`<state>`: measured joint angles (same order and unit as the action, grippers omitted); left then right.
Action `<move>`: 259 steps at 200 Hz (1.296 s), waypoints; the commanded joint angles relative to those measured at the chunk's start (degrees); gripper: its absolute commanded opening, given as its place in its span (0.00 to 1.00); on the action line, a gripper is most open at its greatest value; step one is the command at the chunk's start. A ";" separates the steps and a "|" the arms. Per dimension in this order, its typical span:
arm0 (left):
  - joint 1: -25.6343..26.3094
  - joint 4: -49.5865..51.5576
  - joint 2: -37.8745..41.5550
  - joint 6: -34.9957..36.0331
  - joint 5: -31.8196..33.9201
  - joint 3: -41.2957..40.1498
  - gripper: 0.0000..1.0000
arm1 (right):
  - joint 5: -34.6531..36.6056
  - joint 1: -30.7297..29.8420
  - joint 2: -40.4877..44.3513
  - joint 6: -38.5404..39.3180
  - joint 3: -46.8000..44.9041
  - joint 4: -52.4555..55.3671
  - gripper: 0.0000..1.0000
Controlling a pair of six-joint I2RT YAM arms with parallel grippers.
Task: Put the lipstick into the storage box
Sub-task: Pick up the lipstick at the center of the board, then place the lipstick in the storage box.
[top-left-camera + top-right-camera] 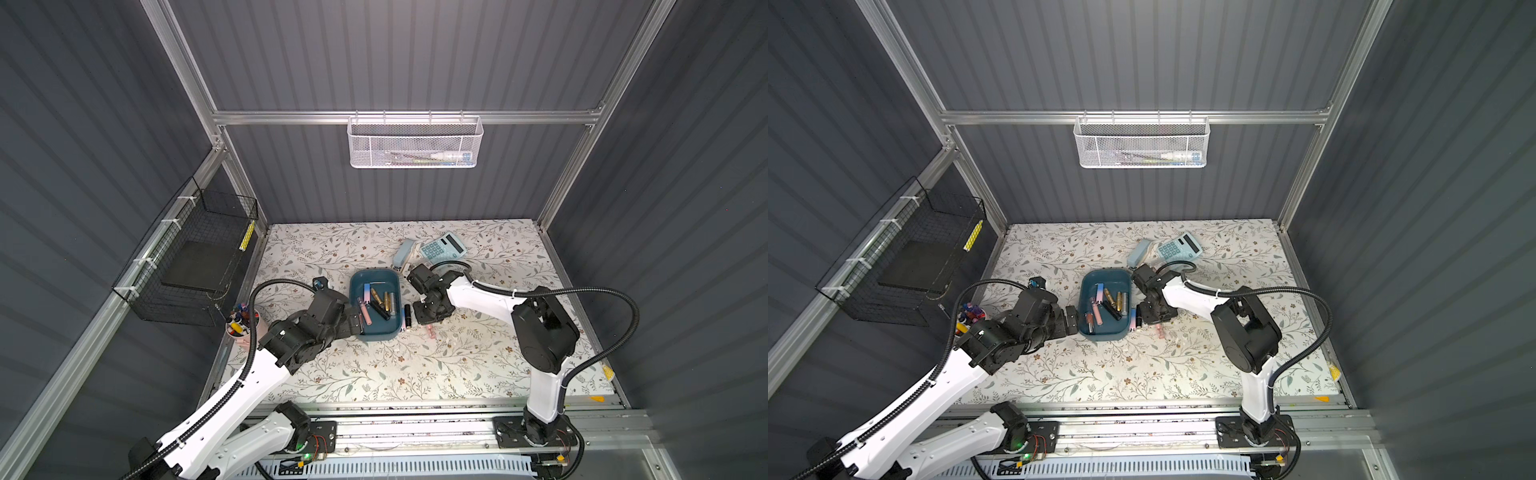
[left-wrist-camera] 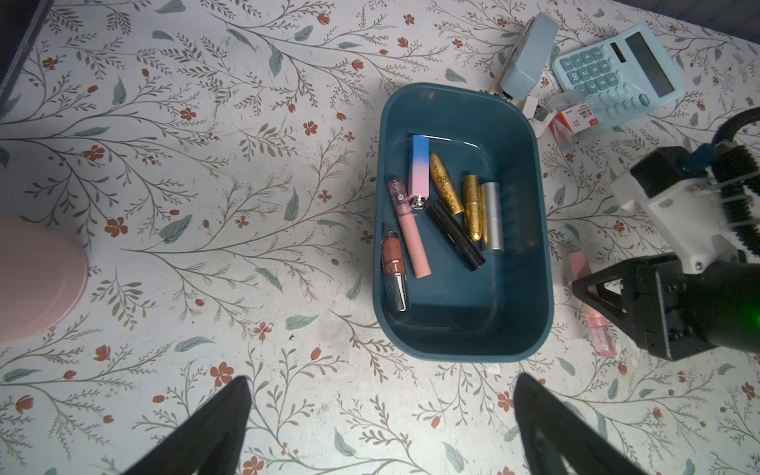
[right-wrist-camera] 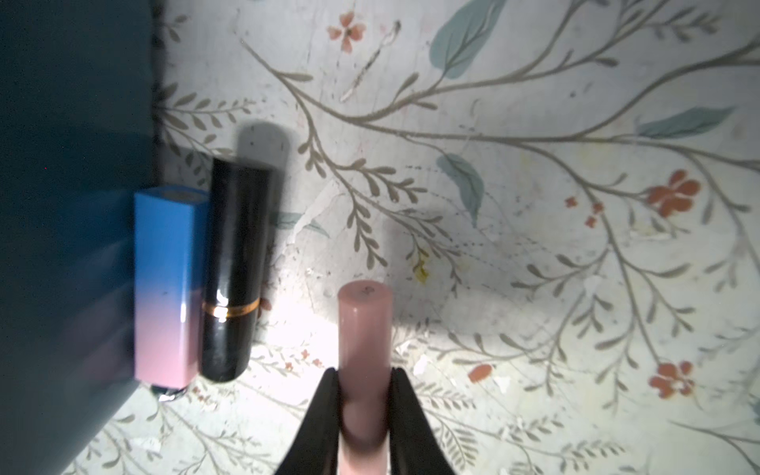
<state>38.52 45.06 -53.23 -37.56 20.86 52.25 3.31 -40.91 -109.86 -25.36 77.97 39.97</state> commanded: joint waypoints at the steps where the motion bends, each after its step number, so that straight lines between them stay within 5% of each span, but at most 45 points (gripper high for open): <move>1: -0.38 1.56 1.66 0.52 1.09 -0.40 1.00 | 1.87 0.21 1.99 0.25 2.28 3.66 0.19; 97: -0.38 2.58 3.40 0.55 2.08 -0.83 1.00 | 0.78 -3.13 3.49 2.75 13.34 4.37 0.21; 259: -0.33 4.95 3.41 0.56 4.54 -1.06 1.00 | -12.22 -8.51 -24.09 3.30 41.80 0.75 0.22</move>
<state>38.52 48.58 -50.22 -37.56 24.18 51.35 -6.50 -49.15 -132.66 -22.48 116.86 40.84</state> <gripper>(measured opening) 0.997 0.221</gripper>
